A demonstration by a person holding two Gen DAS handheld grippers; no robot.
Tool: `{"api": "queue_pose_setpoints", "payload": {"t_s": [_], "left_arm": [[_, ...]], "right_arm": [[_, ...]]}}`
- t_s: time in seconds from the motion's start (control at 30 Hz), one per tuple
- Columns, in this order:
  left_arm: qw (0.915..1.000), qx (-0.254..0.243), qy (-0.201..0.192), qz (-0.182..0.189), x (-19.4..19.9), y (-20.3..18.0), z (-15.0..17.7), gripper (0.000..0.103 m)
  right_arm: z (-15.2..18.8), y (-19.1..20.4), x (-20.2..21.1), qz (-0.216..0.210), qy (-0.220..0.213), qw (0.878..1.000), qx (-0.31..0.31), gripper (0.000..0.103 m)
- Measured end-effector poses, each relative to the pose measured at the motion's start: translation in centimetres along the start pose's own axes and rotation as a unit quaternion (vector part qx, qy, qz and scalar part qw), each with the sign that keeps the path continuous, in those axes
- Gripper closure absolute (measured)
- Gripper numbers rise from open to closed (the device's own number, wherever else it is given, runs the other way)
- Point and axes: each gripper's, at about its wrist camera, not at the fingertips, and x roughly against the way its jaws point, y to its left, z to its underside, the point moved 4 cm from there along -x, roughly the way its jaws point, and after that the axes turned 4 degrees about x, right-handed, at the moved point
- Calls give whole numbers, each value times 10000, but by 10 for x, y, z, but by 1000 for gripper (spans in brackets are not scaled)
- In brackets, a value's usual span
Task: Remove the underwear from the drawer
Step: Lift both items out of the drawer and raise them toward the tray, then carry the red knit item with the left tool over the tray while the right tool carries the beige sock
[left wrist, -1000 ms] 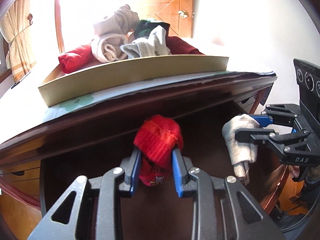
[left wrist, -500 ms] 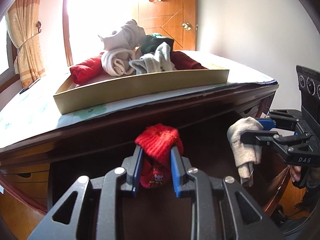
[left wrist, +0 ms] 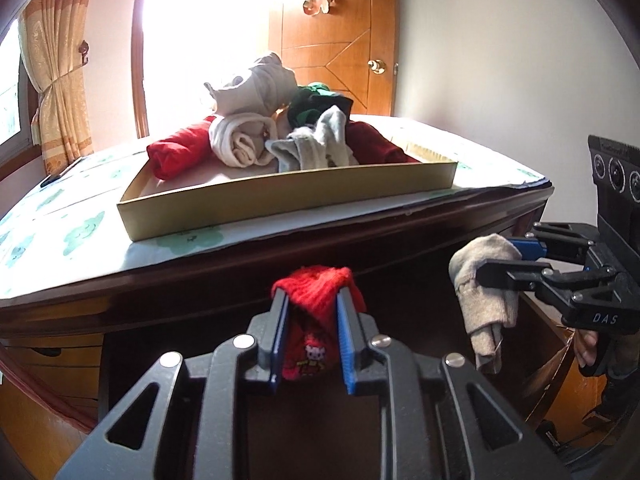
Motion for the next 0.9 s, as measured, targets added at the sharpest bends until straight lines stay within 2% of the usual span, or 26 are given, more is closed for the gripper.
{"api": "queue_pose_setpoints", "payload": {"t_s": [0.2,0.27,0.4,0.47,0.7,0.77,0.87,0.9], "left_arm": [[9999,-21,-97,-73,7,4,-16,84],[9999,-33,-123,-114,9,6,-23,88],[9996,-76,-183,-187,11,12,-35,90],[9996,-87,-201,-201,13,15,-40,95],[9995,-124,-164,-246,12,25,-55,97],[9998,-105,129,-68,6,28,-50,97],[9947,-436,925,50,-13,25,-28,92],[9917,-601,1132,-15,-19,25,-18,80]], "right_arm": [[-29,3,5,-42,-91,9997,217,75],[-39,3,5,-32,-128,9995,297,75],[-57,3,3,-41,-195,9991,382,75],[-65,3,1,-12,-211,9988,444,75],[-88,2,-7,-14,-274,9984,497,75],[-90,2,-7,-48,-292,9985,466,75],[-88,5,-7,-30,-256,9982,545,75],[-86,6,-7,-30,-245,9981,558,75]]}}
